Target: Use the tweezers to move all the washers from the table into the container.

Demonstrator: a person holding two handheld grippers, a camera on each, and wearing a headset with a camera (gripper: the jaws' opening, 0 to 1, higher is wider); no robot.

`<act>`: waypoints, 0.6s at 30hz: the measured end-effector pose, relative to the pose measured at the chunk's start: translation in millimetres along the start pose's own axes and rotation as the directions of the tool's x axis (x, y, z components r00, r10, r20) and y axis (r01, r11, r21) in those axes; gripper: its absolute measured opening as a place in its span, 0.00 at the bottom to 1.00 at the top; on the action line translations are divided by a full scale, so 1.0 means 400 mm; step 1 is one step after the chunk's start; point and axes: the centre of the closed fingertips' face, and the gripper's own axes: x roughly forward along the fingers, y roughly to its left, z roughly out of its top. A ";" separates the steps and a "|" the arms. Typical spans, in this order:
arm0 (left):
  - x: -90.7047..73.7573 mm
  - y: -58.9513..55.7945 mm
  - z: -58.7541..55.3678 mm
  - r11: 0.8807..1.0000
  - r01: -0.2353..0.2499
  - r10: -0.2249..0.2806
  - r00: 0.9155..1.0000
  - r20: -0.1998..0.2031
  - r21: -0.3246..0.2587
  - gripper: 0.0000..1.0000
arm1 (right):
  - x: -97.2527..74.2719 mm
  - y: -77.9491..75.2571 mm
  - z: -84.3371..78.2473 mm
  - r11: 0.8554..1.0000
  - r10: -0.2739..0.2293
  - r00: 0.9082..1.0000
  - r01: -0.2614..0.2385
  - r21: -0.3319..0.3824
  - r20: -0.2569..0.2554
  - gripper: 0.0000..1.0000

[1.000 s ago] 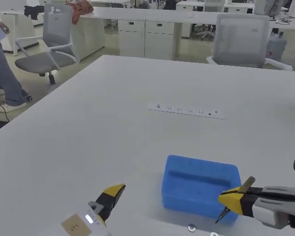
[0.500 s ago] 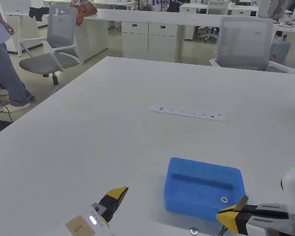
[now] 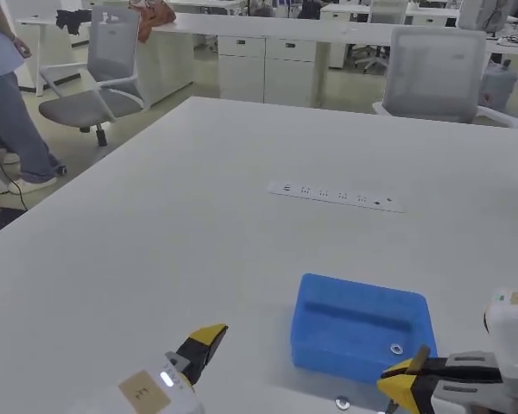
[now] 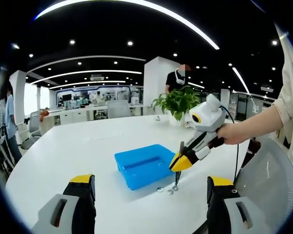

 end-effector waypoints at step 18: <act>0.000 -0.001 -0.004 1.000 -0.001 0.001 1.000 -0.011 0.011 0.97 | -0.008 0.027 -0.005 0.972 -0.044 0.998 0.034 -0.234 -0.036 0.02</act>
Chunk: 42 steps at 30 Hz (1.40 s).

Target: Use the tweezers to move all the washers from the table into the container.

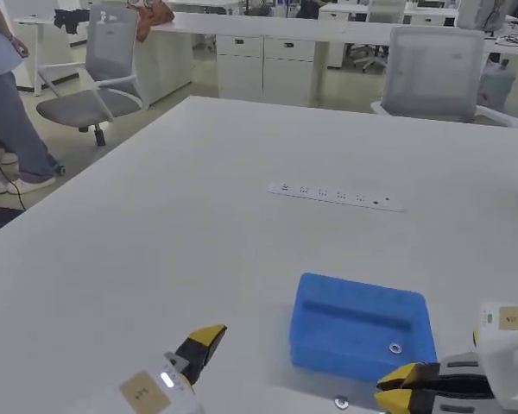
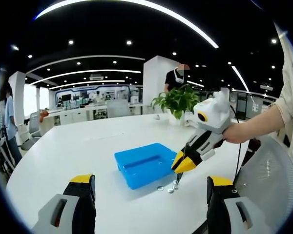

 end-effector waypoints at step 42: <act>0.008 -0.010 -0.021 1.000 0.028 -0.028 0.999 -0.042 -0.003 0.95 | 0.023 -0.232 0.093 0.949 -0.132 0.990 0.112 0.293 0.049 0.03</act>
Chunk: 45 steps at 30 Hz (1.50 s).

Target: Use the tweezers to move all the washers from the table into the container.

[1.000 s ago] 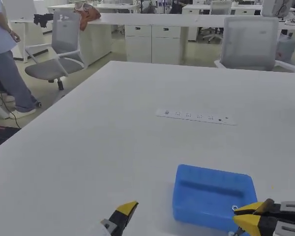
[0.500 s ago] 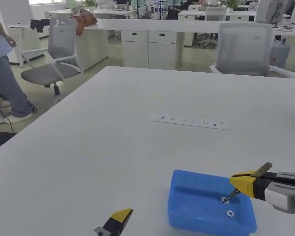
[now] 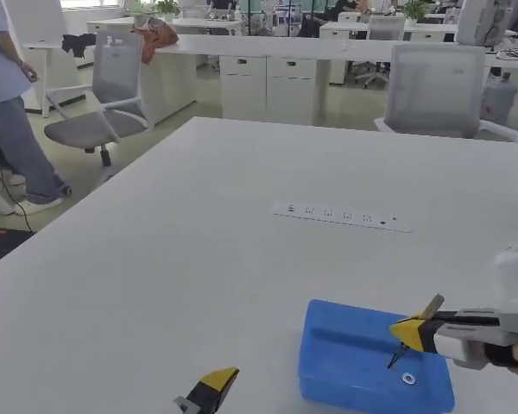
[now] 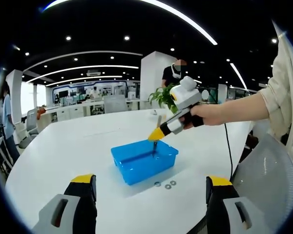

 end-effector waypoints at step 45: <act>0.003 -0.006 -0.015 1.000 0.013 -0.013 0.999 -0.030 0.007 0.92 | -0.102 0.117 0.068 0.999 0.020 0.989 -0.014 -0.038 0.148 0.03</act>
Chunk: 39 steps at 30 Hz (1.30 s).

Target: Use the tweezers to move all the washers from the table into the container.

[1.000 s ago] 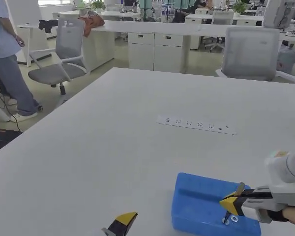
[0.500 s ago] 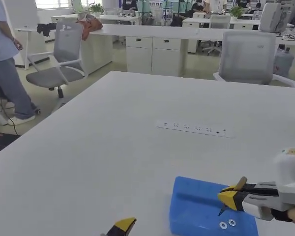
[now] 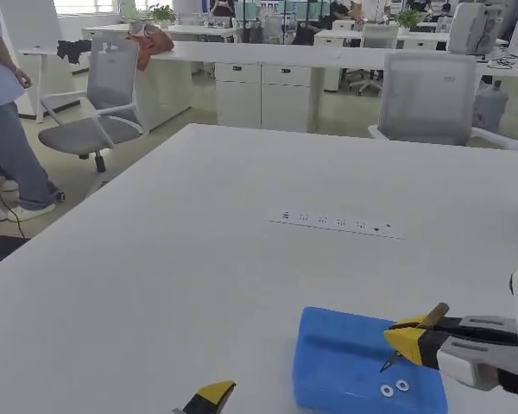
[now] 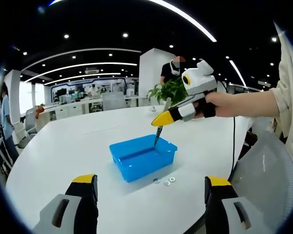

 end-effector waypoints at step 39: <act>0.000 -0.005 -0.015 1.000 0.018 -0.018 0.999 -0.034 -0.011 0.88 | 0.030 0.076 -0.219 0.990 0.091 0.983 -0.071 0.124 -0.162 0.03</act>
